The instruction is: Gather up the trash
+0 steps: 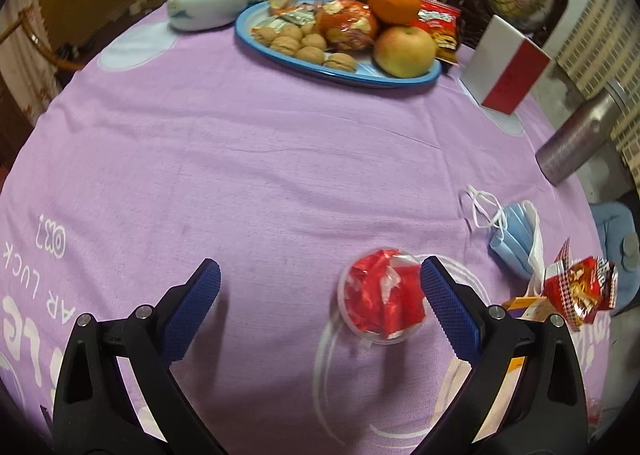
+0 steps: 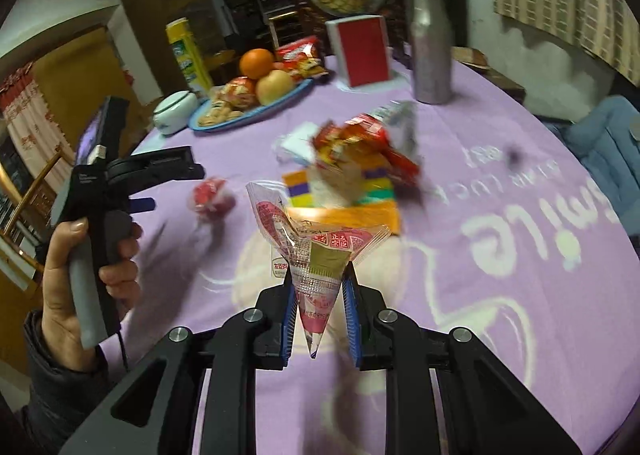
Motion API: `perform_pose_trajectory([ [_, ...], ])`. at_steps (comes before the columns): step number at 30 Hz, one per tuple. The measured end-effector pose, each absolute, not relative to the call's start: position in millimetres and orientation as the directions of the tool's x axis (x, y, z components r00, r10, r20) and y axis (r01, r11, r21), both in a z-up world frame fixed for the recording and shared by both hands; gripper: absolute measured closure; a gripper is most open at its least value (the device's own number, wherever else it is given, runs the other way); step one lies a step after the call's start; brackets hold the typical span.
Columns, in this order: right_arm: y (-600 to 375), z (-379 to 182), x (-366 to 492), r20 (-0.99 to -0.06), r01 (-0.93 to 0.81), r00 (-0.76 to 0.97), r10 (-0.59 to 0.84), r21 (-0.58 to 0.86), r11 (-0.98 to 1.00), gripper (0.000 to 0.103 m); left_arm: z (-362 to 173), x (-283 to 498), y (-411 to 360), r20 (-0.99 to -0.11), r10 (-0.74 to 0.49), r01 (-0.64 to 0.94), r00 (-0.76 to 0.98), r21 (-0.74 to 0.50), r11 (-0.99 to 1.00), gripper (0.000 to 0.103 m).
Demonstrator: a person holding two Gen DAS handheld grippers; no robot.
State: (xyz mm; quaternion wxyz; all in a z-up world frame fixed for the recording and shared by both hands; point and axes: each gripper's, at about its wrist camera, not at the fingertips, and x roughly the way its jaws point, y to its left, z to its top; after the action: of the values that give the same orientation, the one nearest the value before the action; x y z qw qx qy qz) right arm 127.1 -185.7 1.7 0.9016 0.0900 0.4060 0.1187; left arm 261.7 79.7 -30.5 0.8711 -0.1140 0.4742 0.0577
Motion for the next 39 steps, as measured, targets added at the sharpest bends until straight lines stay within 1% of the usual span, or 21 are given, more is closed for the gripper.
perform_pose_trajectory([
  [5,-195,-18,129,-0.766,-0.087,0.596,0.243,0.239,0.967,0.077,-29,260,69,-0.828,-0.007,-0.17,0.561,-0.123,0.978,0.007],
  [11,-191,-33,133,-0.79,-0.073,0.572,0.221,0.219,0.973,0.067,-32,259,57,-0.819,0.001,-0.146,0.574,-0.102,0.984,0.007],
  [17,-181,-40,145,-0.807,-0.065,0.559,0.193,0.189,0.98,0.049,-36,262,53,-0.827,-0.002,-0.136,0.562,-0.095,0.986,0.007],
  [19,-178,-40,149,-0.809,-0.061,0.562,0.172,0.167,0.984,0.032,-35,262,54,-0.827,-0.011,-0.136,0.562,-0.106,0.985,0.007],
  [21,-174,-38,151,-0.805,-0.054,0.577,0.14,0.133,0.99,0.026,-35,262,55,-0.827,-0.017,-0.138,0.563,-0.114,0.984,0.007],
  [24,-168,-35,153,-0.802,-0.063,0.584,0.124,0.107,0.992,0.024,-33,261,56,-0.825,-0.027,-0.139,0.564,-0.127,0.982,0.007],
  [25,-166,-34,154,-0.802,-0.065,0.586,0.118,0.098,0.993,0.019,-33,261,57,-0.825,-0.03,-0.14,0.564,-0.132,0.981,0.007],
  [27,-162,-34,156,-0.802,-0.067,0.591,0.093,0.066,0.996,0.015,-33,260,57,-0.825,-0.033,-0.142,0.564,-0.137,0.98,0.007],
  [29,-159,-34,157,-0.8,-0.062,0.596,0.068,0.039,0.997,0.015,-33,261,58,-0.826,-0.035,-0.143,0.563,-0.14,0.98,0.007],
  [31,-155,-36,160,-0.805,-0.064,0.591,0.05,0.014,0.998,0.018,-33,261,59,-0.827,-0.04,-0.142,0.561,-0.144,0.979,0.007],
  [32,-154,-39,163,-0.811,-0.058,0.585,0.034,0.0,0.998,0.023,-33,261,59,-0.826,-0.041,-0.142,0.562,-0.145,0.979,0.007],
  [33,-154,-40,163,-0.814,-0.057,0.58,0.031,-0.002,0.998,0.045,-32,261,59,-0.825,-0.043,-0.14,0.563,-0.147,0.979,0.007],
  [34,-156,-42,165,-0.818,-0.056,0.573,0.049,0.021,0.998,0.074,-32,260,59,-0.824,-0.045,-0.139,0.564,-0.149,0.979,0.007],
  [35,-159,-44,166,-0.824,-0.047,0.562,0.069,0.051,0.998,0.086,-31,260,59,-0.823,-0.047,-0.138,0.566,-0.151,0.979,0.007],
  [36,-161,-45,166,-0.829,-0.039,0.554,0.073,0.061,0.997,0.093,-30,260,59,-0.822,-0.049,-0.136,0.567,-0.153,0.979,0.007],
  [39,-169,-43,163,-0.816,-0.023,0.572,0.089,0.093,0.995,0.096,-30,260,59,-0.821,-0.05,-0.135,0.569,-0.154,0.979,0.007],
])
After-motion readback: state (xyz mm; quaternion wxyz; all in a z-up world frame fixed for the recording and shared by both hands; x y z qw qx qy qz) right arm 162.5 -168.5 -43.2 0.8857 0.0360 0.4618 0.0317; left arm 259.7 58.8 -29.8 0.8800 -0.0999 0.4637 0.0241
